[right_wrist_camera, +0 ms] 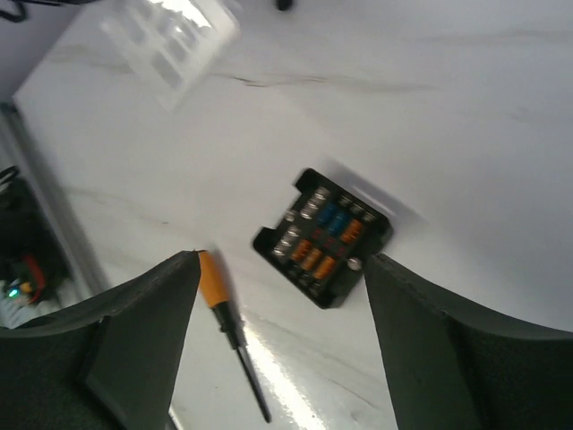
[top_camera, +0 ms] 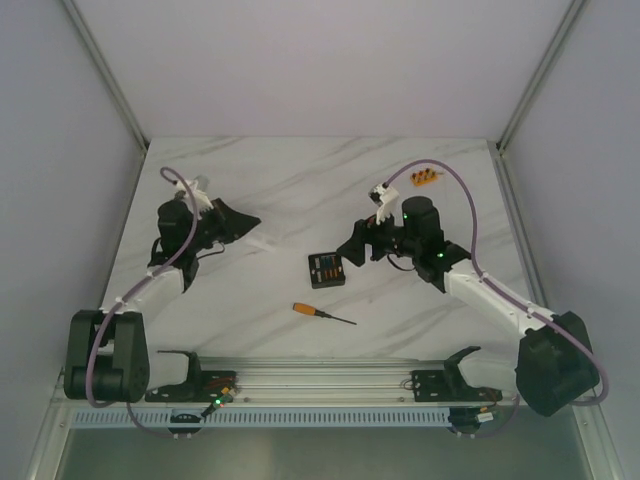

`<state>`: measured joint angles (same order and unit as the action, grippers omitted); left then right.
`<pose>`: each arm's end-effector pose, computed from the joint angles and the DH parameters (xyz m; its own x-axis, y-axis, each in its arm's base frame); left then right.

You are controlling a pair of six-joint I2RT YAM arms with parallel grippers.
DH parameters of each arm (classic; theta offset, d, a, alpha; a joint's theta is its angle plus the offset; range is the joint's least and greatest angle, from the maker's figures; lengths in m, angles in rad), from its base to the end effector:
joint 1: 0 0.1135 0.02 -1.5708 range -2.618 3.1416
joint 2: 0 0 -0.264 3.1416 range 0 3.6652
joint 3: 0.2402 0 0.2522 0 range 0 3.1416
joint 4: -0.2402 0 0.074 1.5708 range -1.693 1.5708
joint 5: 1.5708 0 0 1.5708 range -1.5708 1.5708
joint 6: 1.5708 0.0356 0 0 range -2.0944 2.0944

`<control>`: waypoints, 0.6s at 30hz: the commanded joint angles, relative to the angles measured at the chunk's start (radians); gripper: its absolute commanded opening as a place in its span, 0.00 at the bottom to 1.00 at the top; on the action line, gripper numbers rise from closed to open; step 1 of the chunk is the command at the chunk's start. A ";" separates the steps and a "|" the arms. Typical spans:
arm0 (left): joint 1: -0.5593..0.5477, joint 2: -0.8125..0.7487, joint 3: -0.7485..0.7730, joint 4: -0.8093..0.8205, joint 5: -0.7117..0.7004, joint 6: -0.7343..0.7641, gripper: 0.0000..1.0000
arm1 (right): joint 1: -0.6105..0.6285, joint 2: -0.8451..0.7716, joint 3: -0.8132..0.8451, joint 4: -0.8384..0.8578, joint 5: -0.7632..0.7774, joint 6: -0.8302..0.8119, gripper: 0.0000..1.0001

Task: Snap on the fuse box
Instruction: Pick up the fuse box cover from the center of the board, then close the fuse box cover on the fuse box base.

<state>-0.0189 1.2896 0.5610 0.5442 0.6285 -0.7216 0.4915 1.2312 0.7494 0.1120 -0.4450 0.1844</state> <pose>0.2701 -0.0260 0.2299 -0.5295 -0.5244 -0.6668 0.3242 0.6013 -0.7303 0.2360 0.1437 0.2637 -0.4562 -0.0565 -0.8881 -0.7082 0.6273 0.3239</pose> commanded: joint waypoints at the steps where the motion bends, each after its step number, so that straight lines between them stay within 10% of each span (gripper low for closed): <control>1: -0.107 -0.023 0.080 -0.113 0.110 0.099 0.00 | 0.003 -0.028 0.074 -0.009 -0.215 0.014 0.79; 18: -0.431 0.065 0.265 -0.166 0.235 0.237 0.00 | 0.034 0.012 0.139 0.010 -0.436 0.029 0.53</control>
<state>-0.4294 1.3430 0.7876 0.3946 0.8051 -0.5423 0.5209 1.2362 0.8494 0.1104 -0.8104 0.2134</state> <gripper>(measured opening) 0.227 0.570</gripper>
